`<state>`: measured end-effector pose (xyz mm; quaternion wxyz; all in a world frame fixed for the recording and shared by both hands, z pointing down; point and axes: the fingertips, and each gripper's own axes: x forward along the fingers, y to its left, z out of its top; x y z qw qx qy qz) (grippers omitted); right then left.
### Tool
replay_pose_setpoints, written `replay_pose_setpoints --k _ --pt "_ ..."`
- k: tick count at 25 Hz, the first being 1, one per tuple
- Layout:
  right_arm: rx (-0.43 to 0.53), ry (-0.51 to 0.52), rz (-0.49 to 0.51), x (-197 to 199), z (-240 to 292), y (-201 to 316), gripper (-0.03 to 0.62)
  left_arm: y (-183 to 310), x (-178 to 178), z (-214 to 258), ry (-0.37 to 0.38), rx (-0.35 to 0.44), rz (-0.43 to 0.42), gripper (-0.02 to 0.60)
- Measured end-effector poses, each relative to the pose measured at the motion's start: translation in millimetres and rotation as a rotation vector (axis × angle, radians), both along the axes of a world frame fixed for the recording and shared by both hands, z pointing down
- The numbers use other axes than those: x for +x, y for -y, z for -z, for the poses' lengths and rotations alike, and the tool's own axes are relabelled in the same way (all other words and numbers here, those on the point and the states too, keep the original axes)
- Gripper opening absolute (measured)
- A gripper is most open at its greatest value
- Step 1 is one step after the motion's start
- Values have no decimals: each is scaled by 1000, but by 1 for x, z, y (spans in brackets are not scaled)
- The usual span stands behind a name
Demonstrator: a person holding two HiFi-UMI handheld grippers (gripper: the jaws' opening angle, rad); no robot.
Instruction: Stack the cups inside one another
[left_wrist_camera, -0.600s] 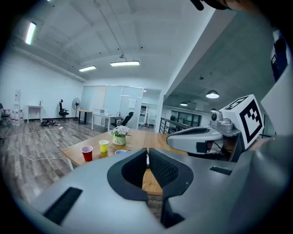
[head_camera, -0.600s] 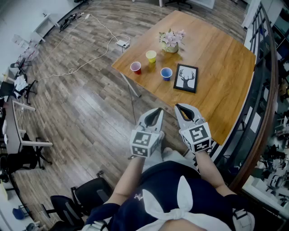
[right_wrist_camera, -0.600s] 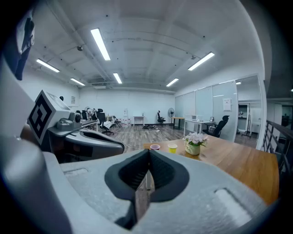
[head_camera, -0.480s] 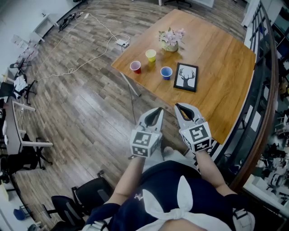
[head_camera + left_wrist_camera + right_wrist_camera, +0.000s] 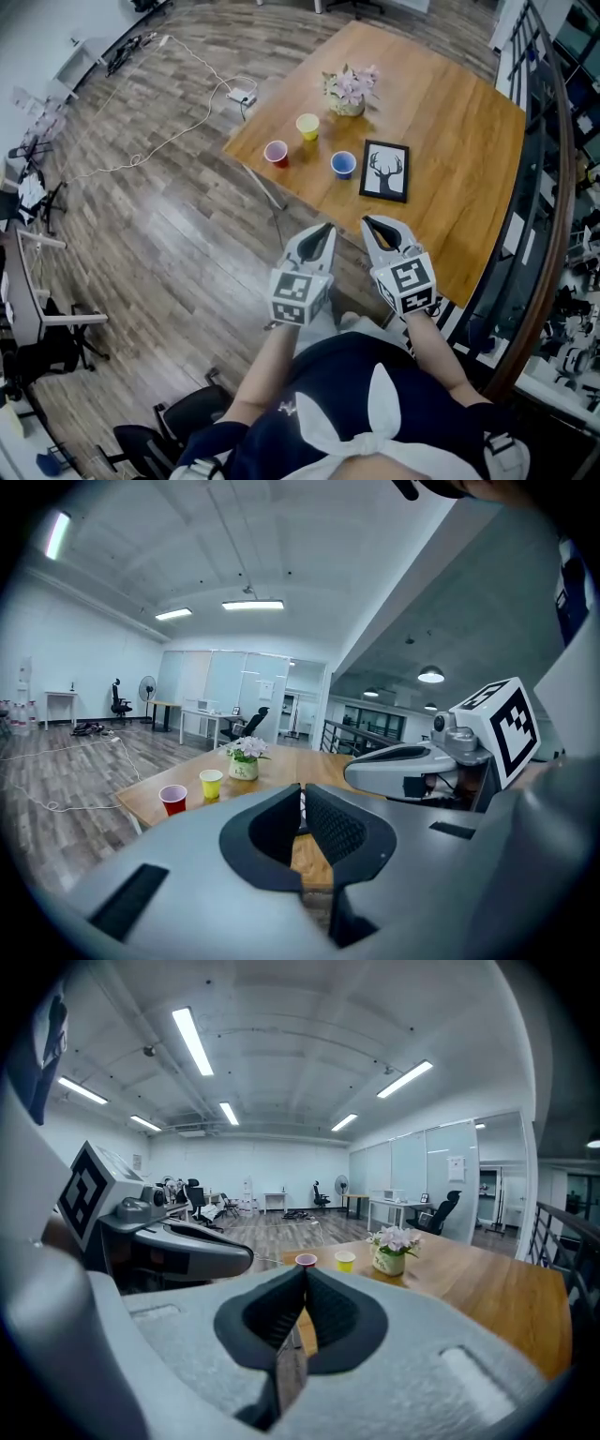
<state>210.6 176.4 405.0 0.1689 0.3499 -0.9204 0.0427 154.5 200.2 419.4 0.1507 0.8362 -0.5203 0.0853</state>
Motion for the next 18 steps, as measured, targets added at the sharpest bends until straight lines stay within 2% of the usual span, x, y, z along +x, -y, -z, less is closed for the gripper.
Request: replay_pose_setpoints --k 4,5,18 --pt "-19 -7 -4 -16 -7 21 10 22 -15 -4 -6 -10 -17 31" --pt "-28 -6 -5 -19 -9 26 68 27 -18 -6 -7 -13 -22 31" --pt "-92 -61 -74 -56 -35 94 224 91 -65 -23 -4 -43 -78 31"
